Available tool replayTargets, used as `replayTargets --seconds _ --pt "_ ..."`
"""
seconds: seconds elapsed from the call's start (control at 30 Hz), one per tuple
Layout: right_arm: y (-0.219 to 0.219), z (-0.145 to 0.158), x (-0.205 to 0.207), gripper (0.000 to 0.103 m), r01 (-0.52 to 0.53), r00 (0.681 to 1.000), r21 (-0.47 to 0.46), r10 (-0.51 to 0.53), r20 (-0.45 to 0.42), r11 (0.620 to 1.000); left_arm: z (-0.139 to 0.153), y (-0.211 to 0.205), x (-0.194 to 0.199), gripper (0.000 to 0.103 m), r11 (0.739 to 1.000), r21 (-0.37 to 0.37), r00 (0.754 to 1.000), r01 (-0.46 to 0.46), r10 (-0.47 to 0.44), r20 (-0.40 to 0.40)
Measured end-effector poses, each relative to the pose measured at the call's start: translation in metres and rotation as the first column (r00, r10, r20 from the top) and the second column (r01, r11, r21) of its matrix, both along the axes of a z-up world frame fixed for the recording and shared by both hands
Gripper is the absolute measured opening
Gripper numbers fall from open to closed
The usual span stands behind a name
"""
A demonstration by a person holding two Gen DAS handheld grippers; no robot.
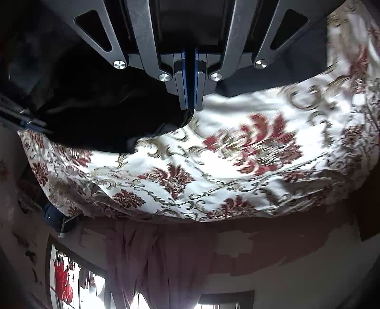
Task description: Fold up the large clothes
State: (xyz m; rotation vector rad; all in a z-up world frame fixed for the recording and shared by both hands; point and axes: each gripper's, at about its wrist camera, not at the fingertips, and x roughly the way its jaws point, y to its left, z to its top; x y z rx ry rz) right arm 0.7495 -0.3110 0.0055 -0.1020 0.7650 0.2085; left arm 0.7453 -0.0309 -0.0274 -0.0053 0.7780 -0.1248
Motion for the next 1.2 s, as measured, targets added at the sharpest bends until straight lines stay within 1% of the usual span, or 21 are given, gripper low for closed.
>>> replayTargets --seconds 0.1,0.2,0.33,0.4,0.47,0.53,0.6,0.67,0.73,0.77,0.8,0.83,0.87,0.93,0.97,1.0,1.03,1.07,1.1,1.13,1.2 --pt "-0.008 -0.004 -0.015 0.005 -0.041 0.999 -0.034 0.040 -0.019 0.999 -0.001 0.020 -0.015 0.005 1.000 -0.009 0.999 -0.003 0.003 -0.035" --pt "-0.006 -0.018 -0.023 0.005 -0.075 0.996 -0.092 0.070 -0.054 0.993 -0.011 0.028 -0.025 0.005 1.000 0.002 0.996 0.011 -0.011 -0.084" --pt "-0.003 -0.045 -0.029 0.005 -0.090 0.992 -0.123 0.079 -0.099 0.988 -0.034 0.019 -0.033 0.005 0.998 0.060 0.987 0.028 -0.019 -0.158" --pt "0.001 -0.061 -0.031 0.005 -0.098 0.990 -0.154 0.081 -0.112 0.983 -0.050 0.014 -0.032 0.005 0.996 0.087 0.980 0.035 -0.017 -0.199" --pt "0.008 -0.073 -0.031 0.005 -0.100 0.990 -0.194 0.078 -0.119 0.976 -0.062 0.008 -0.031 0.005 0.992 0.119 0.975 0.041 -0.014 -0.220" --pt "0.009 -0.071 -0.032 0.006 -0.100 0.990 -0.189 0.079 -0.113 0.977 -0.073 -0.003 -0.028 0.005 0.983 0.178 0.971 0.056 -0.012 -0.239" --pt "-0.001 -0.063 -0.034 0.006 -0.100 0.991 -0.124 0.087 -0.104 0.987 -0.073 -0.004 -0.028 0.005 0.981 0.184 0.971 0.059 -0.013 -0.239" --pt "-0.012 -0.048 -0.039 0.010 -0.101 0.992 -0.050 0.096 -0.088 0.994 -0.067 0.005 -0.029 0.006 0.991 0.120 0.972 0.060 -0.031 -0.233" --pt "-0.022 -0.029 -0.048 0.018 -0.113 0.992 0.008 0.113 -0.061 0.994 -0.057 0.018 -0.035 0.008 0.998 0.036 0.974 0.048 -0.039 -0.222" --pt "-0.025 -0.022 -0.052 0.021 -0.125 0.991 0.031 0.126 -0.050 0.992 -0.051 0.024 -0.039 0.008 0.999 -0.007 0.976 0.047 -0.048 -0.215" --pt "-0.027 -0.014 -0.054 0.028 -0.137 0.990 0.053 0.138 -0.035 0.989 -0.044 0.031 -0.043 0.009 0.998 -0.037 0.978 0.046 -0.053 -0.202" --pt "-0.028 -0.005 -0.055 0.033 -0.150 0.988 0.081 0.152 -0.011 0.985 -0.039 0.034 -0.046 0.010 0.997 -0.054 0.980 0.049 -0.058 -0.191" --pt "-0.027 0.006 -0.054 0.034 -0.164 0.986 0.112 0.163 0.017 0.980 -0.032 0.037 -0.050 0.010 0.995 -0.077 0.984 0.056 -0.069 -0.166" --pt "-0.022 0.016 -0.044 0.035 -0.154 0.988 0.142 0.151 0.035 0.978 -0.016 0.042 -0.054 0.012 0.986 -0.145 0.992 0.086 -0.098 -0.080" --pt "-0.018 0.019 -0.033 0.035 -0.146 0.989 0.175 0.143 0.030 0.974 -0.011 0.042 -0.053 0.014 0.983 -0.158 0.994 0.090 -0.099 -0.050" --pt "-0.016 0.018 -0.023 0.035 -0.135 0.991 0.193 0.134 0.018 0.972 -0.005 0.039 -0.050 0.020 0.980 -0.179 0.996 0.088 -0.093 -0.018" --pt "-0.011 0.015 -0.011 0.034 -0.120 0.992 0.217 0.125 -0.008 0.969 -0.001 0.036 -0.044 0.023 0.974 -0.207 0.996 0.089 -0.092 -0.001" --pt "-0.007 0.010 0.000 0.034 -0.109 0.992 0.239 0.122 -0.041 0.965 0.000 0.031 -0.034 0.024 0.964 -0.252 0.996 0.087 -0.090 -0.002" --pt "-0.003 0.002 0.012 0.031 -0.094 0.988 0.277 0.123 -0.088 0.956 -0.001 0.026 -0.023 0.024 0.956 -0.283 0.996 0.084 -0.092 -0.016" --pt "-0.001 -0.005 0.018 0.023 -0.084 0.985 0.299 0.125 -0.122 0.950 -0.004 0.019 -0.011 0.024 0.947 -0.311 0.995 0.077 -0.094 -0.041" --pt "0.005 -0.022 0.027 0.014 -0.083 0.969 0.328 0.153 -0.193 0.941 -0.012 0.005 0.008 0.024 0.935 -0.346 0.989 0.079 -0.117 -0.090"
